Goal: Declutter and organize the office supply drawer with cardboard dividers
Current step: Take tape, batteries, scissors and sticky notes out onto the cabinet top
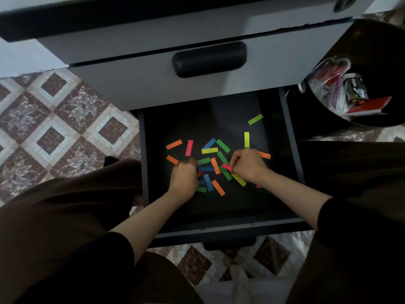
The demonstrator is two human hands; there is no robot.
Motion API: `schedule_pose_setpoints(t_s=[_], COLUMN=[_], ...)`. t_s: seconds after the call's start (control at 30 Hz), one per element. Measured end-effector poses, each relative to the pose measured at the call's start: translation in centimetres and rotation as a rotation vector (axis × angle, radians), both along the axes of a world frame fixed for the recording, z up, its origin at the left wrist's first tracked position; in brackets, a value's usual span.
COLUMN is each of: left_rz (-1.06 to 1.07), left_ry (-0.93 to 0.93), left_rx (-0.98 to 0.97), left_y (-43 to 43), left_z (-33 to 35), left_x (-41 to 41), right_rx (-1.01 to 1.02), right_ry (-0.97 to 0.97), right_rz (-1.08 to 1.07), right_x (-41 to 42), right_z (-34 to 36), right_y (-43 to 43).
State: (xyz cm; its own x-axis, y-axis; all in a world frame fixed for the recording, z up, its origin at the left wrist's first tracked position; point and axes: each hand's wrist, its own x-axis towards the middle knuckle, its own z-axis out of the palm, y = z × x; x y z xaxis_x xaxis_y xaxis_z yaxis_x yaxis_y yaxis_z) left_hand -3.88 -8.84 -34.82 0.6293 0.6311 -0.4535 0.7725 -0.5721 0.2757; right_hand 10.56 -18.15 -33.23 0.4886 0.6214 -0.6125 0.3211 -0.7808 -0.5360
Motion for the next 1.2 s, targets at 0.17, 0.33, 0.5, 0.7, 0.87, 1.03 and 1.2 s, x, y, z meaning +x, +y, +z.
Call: schedule_pose_setpoints(t_s=[0.17,0.33,0.5,0.7,0.87,1.03,1.2], left_rz=[-0.021,0.142,0.314,0.467,0.308,0.265,0.271], left_ry=[0.155,0.023,-0.126,-0.246,-0.118,-0.031,-0.055], left_rx=[-0.052,-0.274,-0.243,-0.172,0.007,0.159,0.166], left_y=[0.2,3.3,5.5,5.9,4.6,3.7,3.3], left_z=[0.4,2.5,2.2,1.0,0.1,-0.7,-0.8], left_x=[0.1,0.8,0.8,1.8,2.7,3.3,3.4], right_rx=[-0.006,-0.017,-0.026,-0.031,-0.209,-0.459,-0.4], right_ry=[-0.008,0.013,0.003,-0.053,-0.018,0.145,0.027], right_rz=[-0.021,-0.074,-0.077,-0.12,-0.116,-0.212,-0.264], right_x=[0.4,1.1,1.3,3.1,4.4,3.7,2.6], right_z=[0.1,0.4,0.6,1.4,2.0,2.1,0.3], right_y=[0.0,0.5,0.8,0.9,0.5,-1.5,-2.7])
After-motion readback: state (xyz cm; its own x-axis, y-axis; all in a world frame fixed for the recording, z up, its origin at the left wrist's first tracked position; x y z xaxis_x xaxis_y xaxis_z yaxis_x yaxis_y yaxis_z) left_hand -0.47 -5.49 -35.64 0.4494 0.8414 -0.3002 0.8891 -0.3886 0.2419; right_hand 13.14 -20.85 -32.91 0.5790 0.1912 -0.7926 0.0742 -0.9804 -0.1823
